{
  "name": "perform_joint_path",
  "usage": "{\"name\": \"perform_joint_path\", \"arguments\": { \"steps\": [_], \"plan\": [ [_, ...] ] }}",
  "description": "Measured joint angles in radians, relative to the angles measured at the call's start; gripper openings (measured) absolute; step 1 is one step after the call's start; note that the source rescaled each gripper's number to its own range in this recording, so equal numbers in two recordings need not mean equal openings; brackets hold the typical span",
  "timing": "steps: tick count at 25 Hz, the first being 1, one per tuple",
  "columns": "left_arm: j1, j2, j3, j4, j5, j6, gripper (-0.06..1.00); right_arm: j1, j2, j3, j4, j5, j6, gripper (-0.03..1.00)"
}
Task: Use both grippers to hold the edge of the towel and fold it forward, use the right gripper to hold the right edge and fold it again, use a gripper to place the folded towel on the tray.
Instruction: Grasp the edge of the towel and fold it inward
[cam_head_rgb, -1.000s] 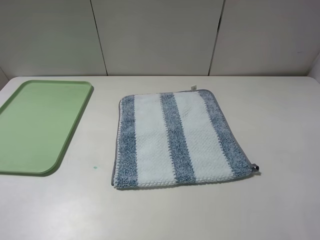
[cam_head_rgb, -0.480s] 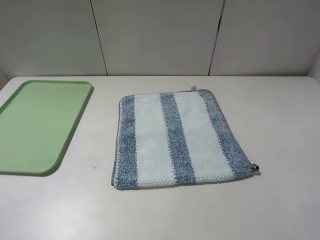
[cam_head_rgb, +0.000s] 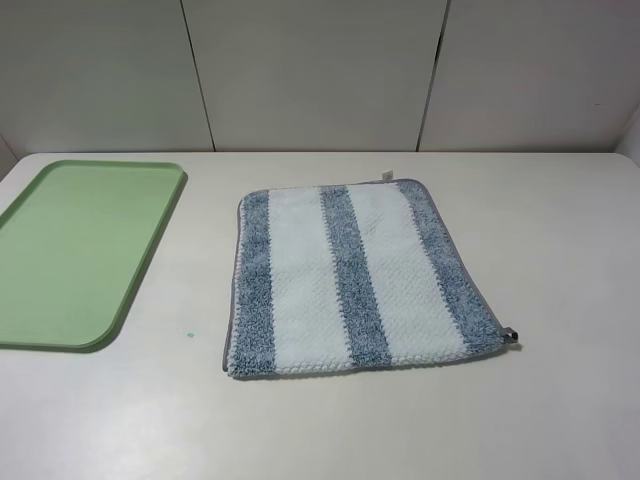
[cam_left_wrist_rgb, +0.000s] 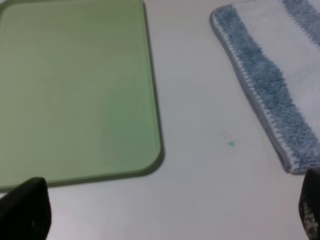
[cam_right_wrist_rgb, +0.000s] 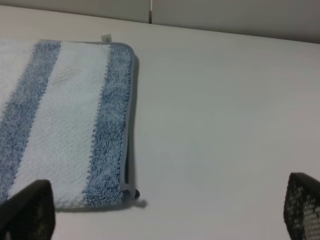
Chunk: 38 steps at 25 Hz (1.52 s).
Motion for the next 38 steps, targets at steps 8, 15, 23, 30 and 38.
{"name": "perform_joint_path", "arguments": {
  "steps": [8,15,23,30,38],
  "plan": [
    [0.0,0.116,-0.083,-0.044,0.06,0.011,1.0,0.0,0.184,-0.067,0.0,0.011,-0.009,1.0],
    [-0.006,0.404,-0.273,-0.046,0.096,0.127,1.0,0.009,0.476,-0.163,0.004,-0.021,-0.101,1.0],
    [-0.201,0.69,-0.449,-0.046,0.097,0.326,0.99,0.015,0.756,-0.259,0.034,-0.081,-0.24,1.0],
    [-0.361,0.937,-0.474,-0.045,0.094,0.464,0.97,0.049,0.962,-0.327,0.093,-0.129,-0.425,1.0],
    [-0.448,1.141,-0.475,-0.042,-0.008,0.578,0.95,0.278,1.192,-0.337,0.079,-0.186,-0.589,1.0]
  ]
}}
